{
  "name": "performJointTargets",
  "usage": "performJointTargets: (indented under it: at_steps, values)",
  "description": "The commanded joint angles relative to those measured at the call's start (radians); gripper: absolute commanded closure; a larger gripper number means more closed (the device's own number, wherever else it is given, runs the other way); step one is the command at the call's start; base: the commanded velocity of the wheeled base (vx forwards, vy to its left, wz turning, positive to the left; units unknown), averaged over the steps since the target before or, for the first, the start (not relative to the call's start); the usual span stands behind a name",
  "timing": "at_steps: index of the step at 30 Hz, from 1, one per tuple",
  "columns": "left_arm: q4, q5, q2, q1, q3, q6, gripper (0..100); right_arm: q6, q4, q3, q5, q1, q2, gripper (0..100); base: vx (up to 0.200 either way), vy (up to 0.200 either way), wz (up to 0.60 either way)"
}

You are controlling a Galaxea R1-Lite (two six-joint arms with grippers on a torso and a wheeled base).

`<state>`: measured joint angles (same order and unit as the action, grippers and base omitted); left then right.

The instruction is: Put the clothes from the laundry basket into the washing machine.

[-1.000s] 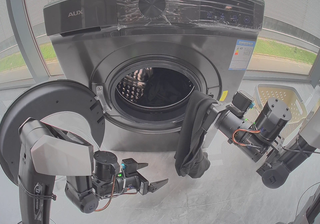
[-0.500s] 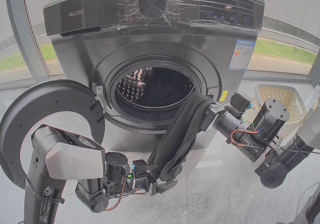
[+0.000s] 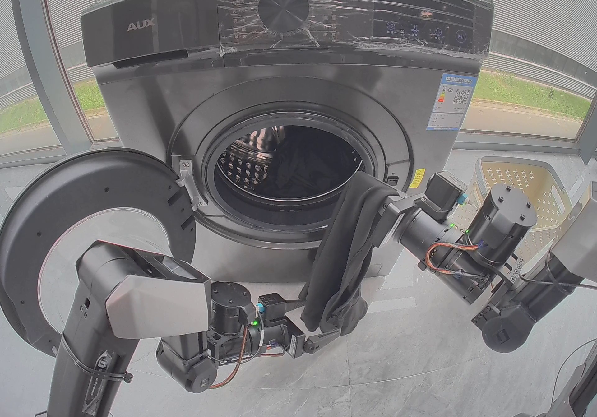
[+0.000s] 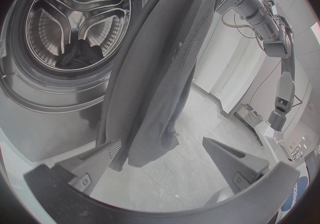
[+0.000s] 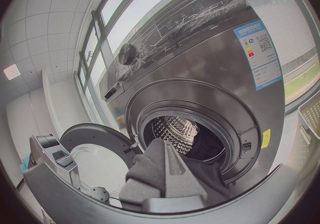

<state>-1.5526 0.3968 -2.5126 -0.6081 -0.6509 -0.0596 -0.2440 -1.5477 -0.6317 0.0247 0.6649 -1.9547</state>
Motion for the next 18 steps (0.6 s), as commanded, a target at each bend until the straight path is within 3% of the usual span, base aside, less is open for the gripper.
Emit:
performJointTargets:
  at_steps: [1,18]
  values:
    - [-0.006,-0.003,-0.025,-0.007,-0.026,-0.002,0,0.0,0.0,-0.002,0.0,0.004,-0.004,100,0.0,0.0,0.0]
    - [-0.004,-0.006,-0.08,-0.009,-0.119,-0.003,0,-0.003,-0.002,-0.002,0.0,0.012,-0.018,100,0.0,0.0,0.0]
